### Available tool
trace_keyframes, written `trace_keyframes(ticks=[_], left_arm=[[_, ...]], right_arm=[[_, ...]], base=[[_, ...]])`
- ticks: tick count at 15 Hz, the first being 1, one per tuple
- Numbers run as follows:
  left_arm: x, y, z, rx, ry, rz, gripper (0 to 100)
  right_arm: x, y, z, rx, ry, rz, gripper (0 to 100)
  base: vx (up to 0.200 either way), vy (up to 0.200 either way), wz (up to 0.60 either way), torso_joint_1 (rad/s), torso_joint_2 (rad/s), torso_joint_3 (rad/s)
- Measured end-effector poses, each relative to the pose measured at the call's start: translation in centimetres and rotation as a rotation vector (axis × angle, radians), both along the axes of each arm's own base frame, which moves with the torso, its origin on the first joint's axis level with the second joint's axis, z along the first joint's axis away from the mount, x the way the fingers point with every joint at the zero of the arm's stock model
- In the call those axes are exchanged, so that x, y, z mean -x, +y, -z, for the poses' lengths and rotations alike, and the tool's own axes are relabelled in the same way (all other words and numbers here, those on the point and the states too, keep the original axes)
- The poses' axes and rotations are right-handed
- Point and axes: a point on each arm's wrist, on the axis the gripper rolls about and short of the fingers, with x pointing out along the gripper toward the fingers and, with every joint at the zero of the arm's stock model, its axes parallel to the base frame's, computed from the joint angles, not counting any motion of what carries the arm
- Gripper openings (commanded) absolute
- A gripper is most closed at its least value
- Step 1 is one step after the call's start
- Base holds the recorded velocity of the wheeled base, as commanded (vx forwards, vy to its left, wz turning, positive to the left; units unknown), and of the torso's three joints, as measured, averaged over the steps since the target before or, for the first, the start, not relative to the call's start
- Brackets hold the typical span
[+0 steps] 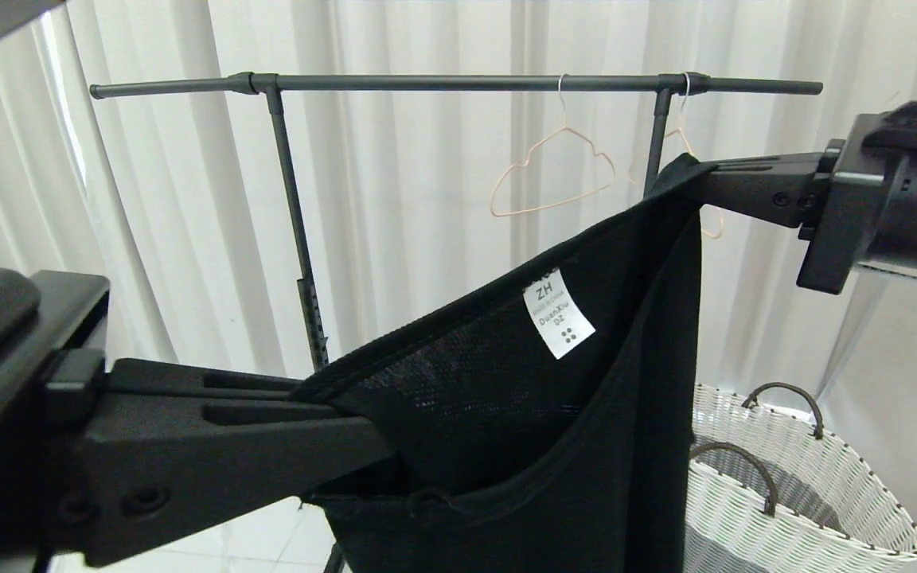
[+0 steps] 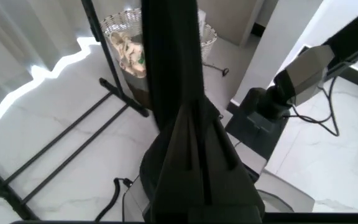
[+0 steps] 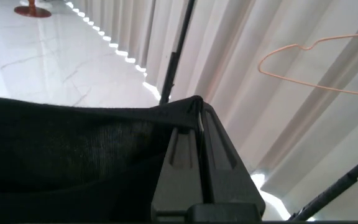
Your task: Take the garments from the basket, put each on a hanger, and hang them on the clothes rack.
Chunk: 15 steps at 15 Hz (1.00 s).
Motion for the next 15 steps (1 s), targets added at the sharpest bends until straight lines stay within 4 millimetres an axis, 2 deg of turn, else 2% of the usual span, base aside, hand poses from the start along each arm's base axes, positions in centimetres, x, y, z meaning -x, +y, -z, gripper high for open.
trace_keyframes(ticks=[3,6,9,11,13,15], left_arm=[[0.3,0.3,-0.1,0.008,-0.004,0.005,0],[-0.2,0.5,0.0,0.001,-0.009,-0.028,0],[-2.3,1.1,0.2,-0.059,-0.078,-0.143,0],[-4.3,1.2,0.2,-0.149,-0.192,-0.228,0],[-5.7,0.7,-0.1,-0.148,-0.263,-0.260,0],[-6.3,-0.1,-0.2,-0.121,-0.287,-0.263,0]], right_arm=[[-0.4,0.4,0.3,0.012,0.010,0.000,0],[0.0,0.0,0.4,0.034,0.026,0.008,0],[2.0,-2.1,0.0,0.146,0.061,0.007,0],[3.5,-3.7,-1.0,0.165,0.057,0.004,0],[4.5,-4.5,-1.2,0.167,0.049,-0.001,0],[5.0,-4.7,-0.9,0.186,0.044,0.069,0]], base=[[0.000,0.000,0.00,0.000,0.00,0.000],[0.000,0.000,0.00,0.000,0.00,0.000],[0.000,0.000,0.00,0.000,0.00,0.000],[0.000,0.000,0.00,0.000,0.00,0.000],[0.000,0.000,0.00,0.000,0.00,0.000],[0.000,0.000,0.00,0.000,0.00,0.000]])
